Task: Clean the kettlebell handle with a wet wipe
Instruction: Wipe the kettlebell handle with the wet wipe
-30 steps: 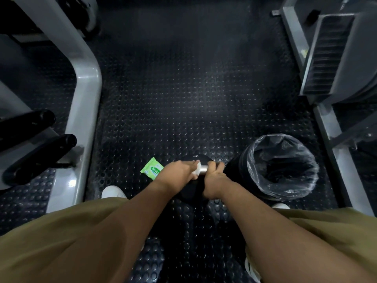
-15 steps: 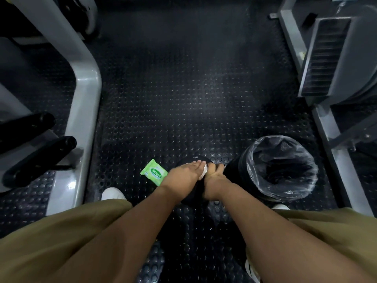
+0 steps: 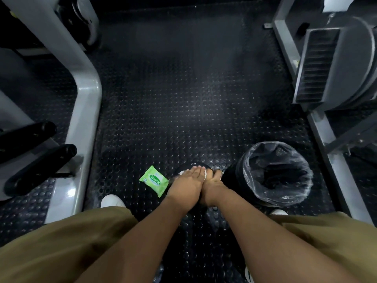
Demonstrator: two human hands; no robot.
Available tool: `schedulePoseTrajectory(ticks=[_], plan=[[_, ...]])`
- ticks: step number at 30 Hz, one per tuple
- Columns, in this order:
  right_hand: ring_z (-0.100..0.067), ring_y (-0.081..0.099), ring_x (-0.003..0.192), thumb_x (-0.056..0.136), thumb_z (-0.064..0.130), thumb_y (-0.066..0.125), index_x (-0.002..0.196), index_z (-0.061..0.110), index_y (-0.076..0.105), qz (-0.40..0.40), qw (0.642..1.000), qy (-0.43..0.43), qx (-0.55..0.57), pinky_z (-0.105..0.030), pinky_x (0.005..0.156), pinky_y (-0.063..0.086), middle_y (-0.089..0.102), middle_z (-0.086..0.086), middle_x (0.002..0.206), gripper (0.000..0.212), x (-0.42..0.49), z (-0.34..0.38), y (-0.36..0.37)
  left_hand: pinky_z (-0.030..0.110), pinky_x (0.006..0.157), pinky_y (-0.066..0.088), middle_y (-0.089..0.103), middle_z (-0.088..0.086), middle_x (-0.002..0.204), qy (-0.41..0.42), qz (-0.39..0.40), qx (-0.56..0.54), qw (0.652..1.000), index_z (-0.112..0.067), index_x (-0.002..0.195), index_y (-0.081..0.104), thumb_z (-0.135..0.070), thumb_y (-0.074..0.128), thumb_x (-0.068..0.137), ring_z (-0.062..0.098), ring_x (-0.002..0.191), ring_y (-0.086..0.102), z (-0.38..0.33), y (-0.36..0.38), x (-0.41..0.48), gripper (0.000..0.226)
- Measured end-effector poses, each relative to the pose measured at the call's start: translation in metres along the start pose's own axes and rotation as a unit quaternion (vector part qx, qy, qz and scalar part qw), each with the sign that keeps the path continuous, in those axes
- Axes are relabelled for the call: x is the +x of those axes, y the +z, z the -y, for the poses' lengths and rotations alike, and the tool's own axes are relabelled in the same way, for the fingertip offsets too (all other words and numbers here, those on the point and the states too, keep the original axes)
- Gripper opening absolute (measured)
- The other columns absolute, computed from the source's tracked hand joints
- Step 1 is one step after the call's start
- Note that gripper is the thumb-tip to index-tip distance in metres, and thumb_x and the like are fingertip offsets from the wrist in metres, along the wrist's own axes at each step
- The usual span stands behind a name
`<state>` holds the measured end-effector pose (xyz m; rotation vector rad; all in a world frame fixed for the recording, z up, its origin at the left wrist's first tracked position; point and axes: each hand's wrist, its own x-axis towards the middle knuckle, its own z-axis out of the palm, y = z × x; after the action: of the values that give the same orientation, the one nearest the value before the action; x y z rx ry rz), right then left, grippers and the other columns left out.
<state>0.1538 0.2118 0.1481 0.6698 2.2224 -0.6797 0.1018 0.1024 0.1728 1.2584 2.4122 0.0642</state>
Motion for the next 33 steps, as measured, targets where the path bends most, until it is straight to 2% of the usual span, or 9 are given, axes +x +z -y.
schedulePoseTrajectory(ticks=[5,11,15,17,21,25,29,31,33], plan=[[-0.03,0.052,0.116,0.077,0.01,0.078,0.143,0.02,0.014,-0.014,1.0,0.012,0.006,-0.032,0.084,0.051,0.012,-0.014,0.141,0.092,-0.004,-0.005,-0.003,0.028,0.126,0.021,0.021,0.004,0.173,-0.031,0.033,-0.005,0.999,-0.015,0.167,0.011,-0.009,0.033,0.11,0.018,0.158,0.022,0.034,-0.003,-0.012,0.061],[-0.033,0.051,0.121,0.075,0.017,0.081,0.146,0.019,0.013,0.002,1.0,0.023,0.0,-0.037,0.094,0.052,0.014,-0.014,0.143,0.098,-0.003,-0.002,-0.003,0.032,0.128,0.017,0.025,0.01,0.171,-0.061,0.056,-0.003,0.997,-0.008,0.165,0.016,-0.022,0.036,0.112,0.023,0.158,0.022,0.018,-0.006,-0.009,0.058],[-0.031,0.02,0.14,0.082,0.034,0.076,0.157,0.028,-0.007,0.019,0.999,-0.016,-0.048,-0.043,0.11,0.044,0.011,-0.005,0.145,0.112,-0.001,0.003,-0.006,0.034,0.128,0.011,0.02,0.009,0.173,-0.042,0.061,-0.003,0.997,-0.01,0.166,0.014,-0.016,0.036,0.107,0.022,0.16,0.015,-0.008,-0.013,-0.006,0.064],[-0.031,0.015,0.139,0.081,0.035,0.076,0.157,0.03,-0.005,0.018,0.998,-0.018,-0.06,-0.044,0.109,0.045,0.012,-0.004,0.144,0.112,0.001,0.004,-0.005,0.037,0.13,0.015,0.022,0.007,0.172,-0.041,0.068,-0.021,0.997,-0.012,0.166,0.017,-0.017,0.04,0.103,0.021,0.16,0.017,-0.005,-0.012,-0.008,0.067],[-0.032,0.047,0.122,0.074,0.023,0.079,0.146,0.023,0.012,0.011,0.999,0.027,-0.02,-0.04,0.095,0.054,0.014,-0.012,0.14,0.098,-0.002,0.001,-0.003,0.036,0.117,0.038,0.05,0.007,0.152,-0.077,0.057,-0.081,0.992,-0.013,0.155,0.043,-0.028,0.047,0.098,0.025,0.142,0.043,0.014,-0.018,-0.013,0.059],[-0.031,0.054,0.113,0.075,0.017,0.08,0.144,0.022,0.012,0.003,0.999,0.033,-0.023,-0.037,0.091,0.054,0.012,-0.013,0.14,0.097,0.0,0.0,-0.001,0.041,0.1,0.047,0.059,0.01,0.128,-0.136,0.078,-0.1,0.983,-0.015,0.132,0.063,-0.039,0.044,0.1,0.03,0.121,0.051,0.024,-0.033,-0.007,0.045],[-0.03,0.038,0.128,0.075,0.019,0.078,0.153,0.023,0.013,0.017,0.998,0.021,-0.059,-0.034,0.092,0.053,0.015,-0.01,0.141,0.102,0.004,0.003,-0.002,0.047,0.1,0.044,0.069,0.008,0.113,-0.135,0.131,-0.102,0.977,-0.02,0.096,0.065,-0.049,0.024,0.093,0.029,0.111,0.062,0.002,-0.044,0.017,0.05],[-0.029,0.032,0.132,0.083,0.015,0.071,0.156,0.022,0.011,0.031,0.998,0.0,-0.062,-0.035,0.101,0.051,0.015,-0.011,0.143,0.095,0.001,0.005,-0.007,0.059,0.116,0.029,0.071,0.004,0.116,-0.105,0.149,-0.093,0.979,-0.027,0.089,0.057,-0.046,0.02,0.095,0.027,0.116,0.061,-0.006,-0.043,0.024,0.042],[-0.027,0.039,0.13,0.083,0.013,0.072,0.154,0.021,0.008,0.031,0.998,0.018,-0.047,-0.035,0.1,0.053,0.012,-0.011,0.142,0.096,0.0,0.005,-0.008,0.064,0.123,0.011,0.071,0.0,0.121,-0.109,0.155,-0.112,0.976,-0.027,0.096,0.065,-0.046,0.019,0.097,0.023,0.122,0.059,-0.005,-0.043,0.026,0.049]])
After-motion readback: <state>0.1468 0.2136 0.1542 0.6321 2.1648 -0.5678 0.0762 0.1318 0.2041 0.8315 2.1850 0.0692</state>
